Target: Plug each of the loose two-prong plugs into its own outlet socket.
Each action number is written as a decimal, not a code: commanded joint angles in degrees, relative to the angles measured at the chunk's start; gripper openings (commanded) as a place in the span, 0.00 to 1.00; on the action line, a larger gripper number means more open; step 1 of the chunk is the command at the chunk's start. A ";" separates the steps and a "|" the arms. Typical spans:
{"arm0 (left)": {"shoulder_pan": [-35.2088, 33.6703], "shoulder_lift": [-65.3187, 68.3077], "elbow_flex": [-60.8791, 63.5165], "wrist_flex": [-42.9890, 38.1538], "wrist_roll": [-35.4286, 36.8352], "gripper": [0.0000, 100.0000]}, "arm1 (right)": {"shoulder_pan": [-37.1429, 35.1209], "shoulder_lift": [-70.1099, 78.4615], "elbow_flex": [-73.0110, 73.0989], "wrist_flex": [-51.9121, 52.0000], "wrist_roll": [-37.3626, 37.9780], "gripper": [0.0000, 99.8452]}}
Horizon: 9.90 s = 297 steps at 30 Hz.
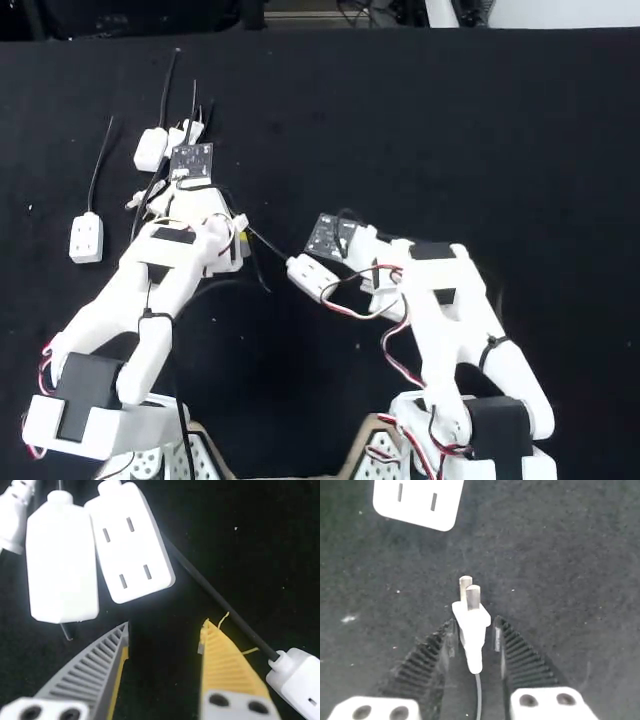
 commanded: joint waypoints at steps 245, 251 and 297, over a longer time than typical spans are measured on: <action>-9.45 -17.14 15.87 2.64 -3.69 0.22 | -15.74 26.86 -60.88 51.16 -63.74 0.01; -9.36 -17.14 15.87 2.55 -3.69 0.22 | -16.09 31.08 -62.20 51.34 -67.69 0.01; -9.36 -17.14 15.87 2.29 -3.69 0.22 | -15.82 31.60 -48.57 30.24 -82.90 0.01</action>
